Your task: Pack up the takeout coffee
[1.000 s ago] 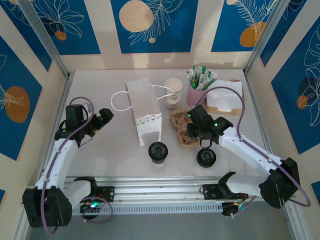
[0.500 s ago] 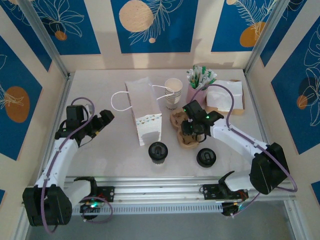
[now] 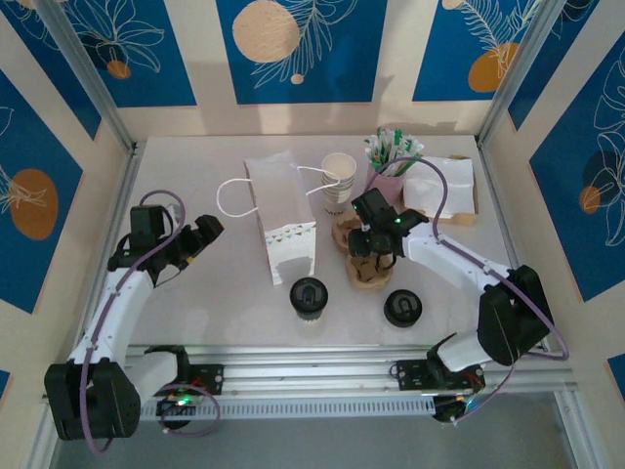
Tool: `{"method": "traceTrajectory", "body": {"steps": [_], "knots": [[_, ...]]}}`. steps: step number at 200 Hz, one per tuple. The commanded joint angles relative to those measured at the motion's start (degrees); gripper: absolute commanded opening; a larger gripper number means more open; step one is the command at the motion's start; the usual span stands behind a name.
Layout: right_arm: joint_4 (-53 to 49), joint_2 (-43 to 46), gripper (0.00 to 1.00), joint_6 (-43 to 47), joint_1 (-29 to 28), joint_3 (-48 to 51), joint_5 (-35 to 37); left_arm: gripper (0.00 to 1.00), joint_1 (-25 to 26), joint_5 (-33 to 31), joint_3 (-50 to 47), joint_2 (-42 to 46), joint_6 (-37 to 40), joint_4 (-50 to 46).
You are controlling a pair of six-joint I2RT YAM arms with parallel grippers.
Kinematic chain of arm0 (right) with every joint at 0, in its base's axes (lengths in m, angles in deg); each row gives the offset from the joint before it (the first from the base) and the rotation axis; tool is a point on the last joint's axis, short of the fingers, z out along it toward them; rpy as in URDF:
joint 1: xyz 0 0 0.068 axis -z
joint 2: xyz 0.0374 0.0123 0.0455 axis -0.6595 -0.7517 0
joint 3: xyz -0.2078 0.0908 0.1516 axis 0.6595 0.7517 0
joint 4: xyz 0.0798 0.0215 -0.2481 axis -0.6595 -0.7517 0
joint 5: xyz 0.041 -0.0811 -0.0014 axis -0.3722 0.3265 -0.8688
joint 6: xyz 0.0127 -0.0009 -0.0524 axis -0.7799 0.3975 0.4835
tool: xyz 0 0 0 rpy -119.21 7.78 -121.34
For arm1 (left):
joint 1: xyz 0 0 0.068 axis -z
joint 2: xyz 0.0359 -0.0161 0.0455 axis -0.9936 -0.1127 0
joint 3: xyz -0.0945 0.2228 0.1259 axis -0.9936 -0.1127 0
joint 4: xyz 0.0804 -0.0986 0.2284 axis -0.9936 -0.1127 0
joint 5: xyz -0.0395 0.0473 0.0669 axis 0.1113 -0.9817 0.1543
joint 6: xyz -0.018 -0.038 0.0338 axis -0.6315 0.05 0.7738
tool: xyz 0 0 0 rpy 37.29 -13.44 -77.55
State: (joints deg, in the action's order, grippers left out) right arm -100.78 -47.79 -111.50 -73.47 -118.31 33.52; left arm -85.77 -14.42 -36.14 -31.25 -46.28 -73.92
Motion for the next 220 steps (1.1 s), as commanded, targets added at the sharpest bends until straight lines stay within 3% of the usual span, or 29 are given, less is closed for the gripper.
{"method": "traceTrajectory", "body": {"steps": [1, 123, 220], "knots": [[0.1, -1.9, 0.48, 1.8, 0.3, -2.0, 0.8, 0.96, -0.5, 1.7, 0.9, 0.5, 1.1, -0.3], [0.5, -5.2, 0.43, 4.6, 0.3, -3.0, 1.0, 0.96, -0.5, 2.4, 0.6, 0.7, 1.5, 0.1], [-0.6, -6.9, 0.45, 5.3, 0.5, -4.1, 0.6, 0.97, -0.5, 2.7, 0.6, 0.8, 1.6, 0.2]]}}
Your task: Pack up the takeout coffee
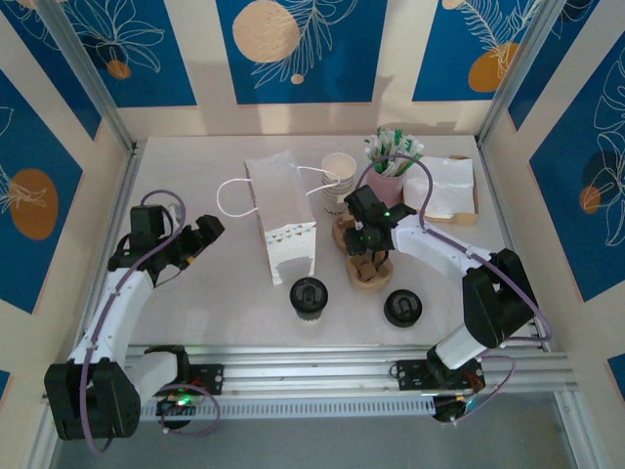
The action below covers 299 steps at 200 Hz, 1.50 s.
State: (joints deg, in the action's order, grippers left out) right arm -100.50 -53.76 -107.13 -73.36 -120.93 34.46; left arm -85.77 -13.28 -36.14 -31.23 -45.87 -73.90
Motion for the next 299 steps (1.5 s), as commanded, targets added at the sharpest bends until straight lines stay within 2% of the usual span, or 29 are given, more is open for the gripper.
{"method": "traceTrajectory", "body": {"steps": [1, 38, 106, 194, 240, 299], "knots": [[-0.9, -0.9, 0.45, 1.0, 0.4, -1.5, -0.4, 0.97, -0.5, 1.5, 0.6, 0.7, 1.2, 0.2], [-1.4, -1.2, 0.45, 1.2, 0.5, -1.5, -0.5, 0.97, -0.5, 1.5, 0.6, 0.7, 1.2, 0.2], [-4.1, 0.7, 0.36, -0.2, 0.6, -3.3, -0.9, 0.97, -0.5, 1.5, 0.6, 0.5, 1.1, 0.3], [-9.8, 8.3, 0.35, -4.3, 0.6, -4.3, -0.2, 0.97, -0.5, 1.5, 0.5, 0.7, 0.9, 0.3], [-16.1, 12.3, 0.35, -6.6, 0.6, -6.8, 2.9, 0.97, -0.5, 1.5, 0.5, 0.9, 1.0, 0.3], [-25.3, 18.5, 0.34, -6.4, 0.7, -11.8, 11.5, 0.97, -0.4, 1.7, 0.5, 1.0, 0.8, 0.4]]}}
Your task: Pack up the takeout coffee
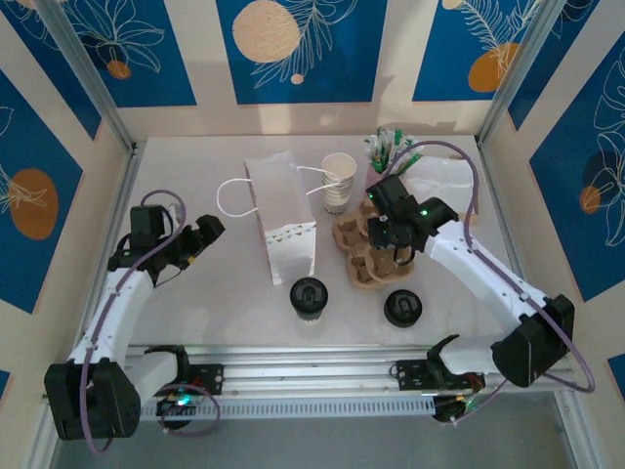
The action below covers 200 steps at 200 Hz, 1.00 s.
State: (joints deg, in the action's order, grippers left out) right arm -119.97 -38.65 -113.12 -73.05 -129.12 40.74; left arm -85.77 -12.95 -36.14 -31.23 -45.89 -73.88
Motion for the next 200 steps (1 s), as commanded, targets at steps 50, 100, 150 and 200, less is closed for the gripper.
{"method": "traceTrajectory", "body": {"steps": [50, 100, 150, 200], "knots": [[-10.2, 5.1, 0.33, 3.1, -0.7, -16.7, 3.5, 0.97, -0.4, 1.5, 0.4, 0.9, 0.6, 0.5], [-12.6, -4.3, 0.34, 6.7, -8.8, -37.7, 7.1, 0.97, -0.3, 1.2, 0.3, 0.8, 0.6, 0.6], [-6.5, -15.6, 0.34, 6.9, -14.3, -50.6, 5.0, 0.97, -0.3, 1.2, 0.3, 0.6, 0.8, 0.5], [-4.2, -27.7, 0.35, 5.2, -19.6, -64.8, 3.4, 0.97, -0.3, 0.8, 0.3, 0.5, 0.8, 0.4]]}}
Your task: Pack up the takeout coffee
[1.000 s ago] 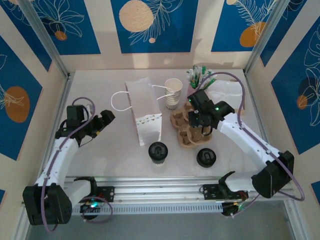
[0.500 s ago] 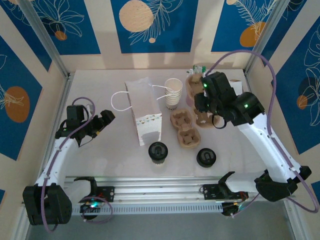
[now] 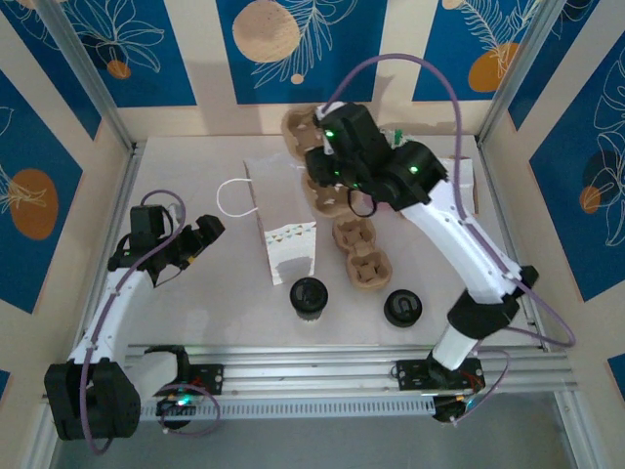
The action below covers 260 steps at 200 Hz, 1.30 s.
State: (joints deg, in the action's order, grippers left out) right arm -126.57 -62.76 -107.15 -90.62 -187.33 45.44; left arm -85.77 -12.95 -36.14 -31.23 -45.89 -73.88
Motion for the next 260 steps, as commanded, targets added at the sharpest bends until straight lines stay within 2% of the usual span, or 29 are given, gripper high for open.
{"method": "traceTrajectory", "body": {"steps": [1, 33, 108, 155, 260], "knots": [[2.3, -3.8, 0.35, -0.9, -2.1, -6.8, -1.3, 0.97, -0.3, 0.7, 0.3, 0.5, 0.8, 0.3], [3.1, -8.7, 0.35, -3.9, -4.5, -10.9, -1.5, 0.97, -0.3, 0.9, 0.3, 0.3, 0.8, 0.4], [5.7, -12.9, 0.35, -10.1, -6.2, -8.1, 0.6, 0.97, -0.3, 1.0, 0.2, 0.5, 0.6, 0.4], [5.4, -15.0, 0.34, -10.8, -6.1, -8.0, 4.7, 0.97, -0.2, 0.9, 0.2, 0.6, 0.7, 0.3], [4.1, -17.5, 0.34, -11.2, -5.3, -6.4, 7.2, 0.97, -0.1, 0.6, 0.2, 0.7, 0.9, 0.2]]}}
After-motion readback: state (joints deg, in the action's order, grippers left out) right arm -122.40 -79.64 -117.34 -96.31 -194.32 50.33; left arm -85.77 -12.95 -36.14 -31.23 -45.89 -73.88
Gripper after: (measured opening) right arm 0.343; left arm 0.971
